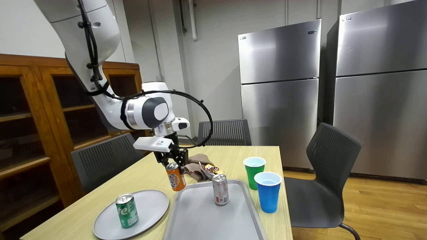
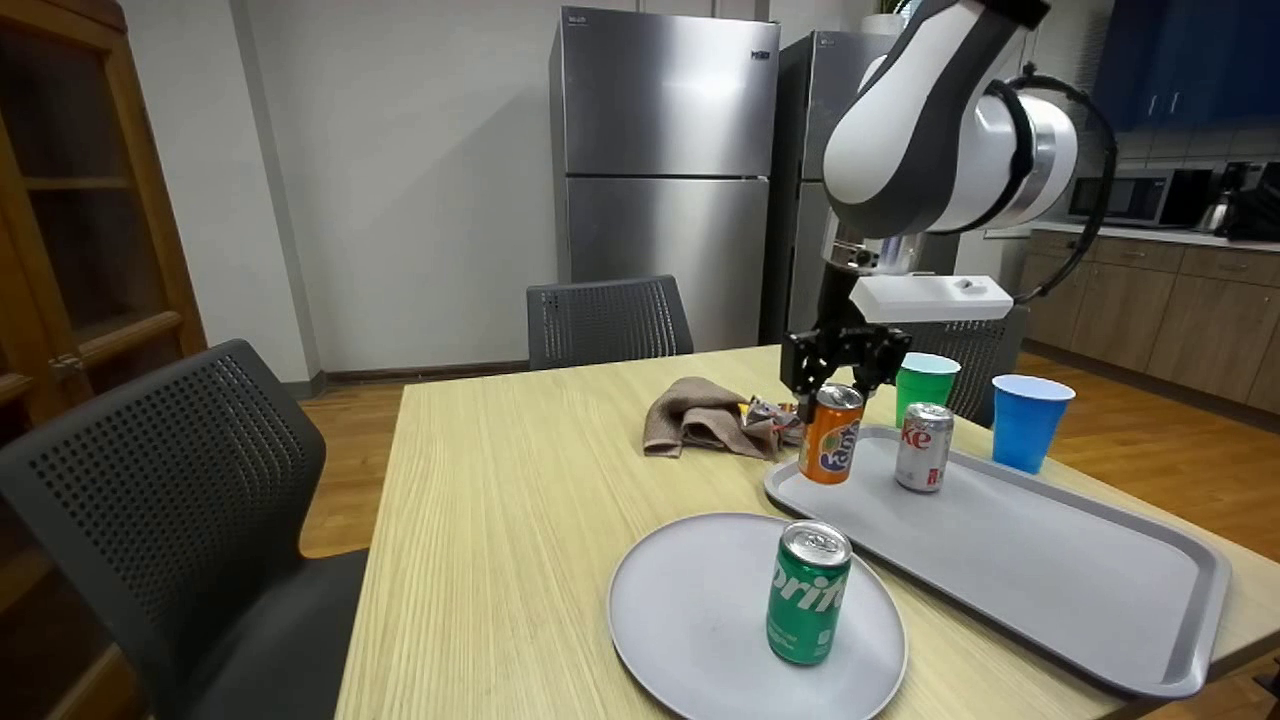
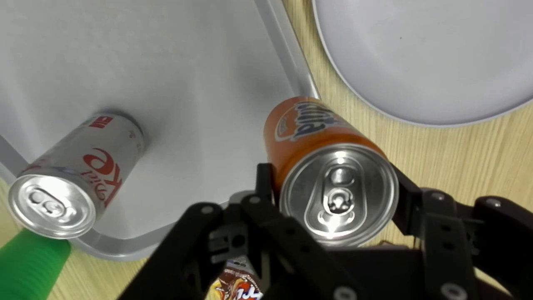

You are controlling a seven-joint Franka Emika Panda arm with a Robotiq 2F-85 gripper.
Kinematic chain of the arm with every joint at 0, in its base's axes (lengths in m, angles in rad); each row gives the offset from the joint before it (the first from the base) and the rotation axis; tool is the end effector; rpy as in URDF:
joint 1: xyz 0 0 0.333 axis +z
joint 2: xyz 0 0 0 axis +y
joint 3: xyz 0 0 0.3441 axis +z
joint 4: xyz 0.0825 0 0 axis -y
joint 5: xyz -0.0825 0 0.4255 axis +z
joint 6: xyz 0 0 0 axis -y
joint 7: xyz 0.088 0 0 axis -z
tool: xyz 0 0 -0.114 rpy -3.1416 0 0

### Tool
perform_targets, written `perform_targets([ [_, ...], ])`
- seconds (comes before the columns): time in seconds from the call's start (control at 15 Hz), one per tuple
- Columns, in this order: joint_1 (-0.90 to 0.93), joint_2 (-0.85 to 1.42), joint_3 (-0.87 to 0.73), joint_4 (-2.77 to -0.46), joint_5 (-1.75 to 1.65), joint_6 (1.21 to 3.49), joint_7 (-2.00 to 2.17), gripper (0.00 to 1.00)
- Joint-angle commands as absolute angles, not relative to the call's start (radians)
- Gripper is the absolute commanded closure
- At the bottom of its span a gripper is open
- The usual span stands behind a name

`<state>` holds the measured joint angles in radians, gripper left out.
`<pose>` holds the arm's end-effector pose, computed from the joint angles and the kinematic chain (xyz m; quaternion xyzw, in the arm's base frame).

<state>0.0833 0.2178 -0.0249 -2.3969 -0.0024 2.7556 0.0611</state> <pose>0.5424 0.0315 0.2244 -0.9975 -0.0002 -0.0705 0.0010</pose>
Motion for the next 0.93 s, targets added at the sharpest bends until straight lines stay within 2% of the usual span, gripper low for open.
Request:
perform_targets([
  [0.0,0.062,0.223,-0.028,-2.390,-0.007,2.756,0.097,0.61],
  [0.87,0.052,0.316,-0.083,-2.345,-0.014,2.751,0.139,0.61],
])
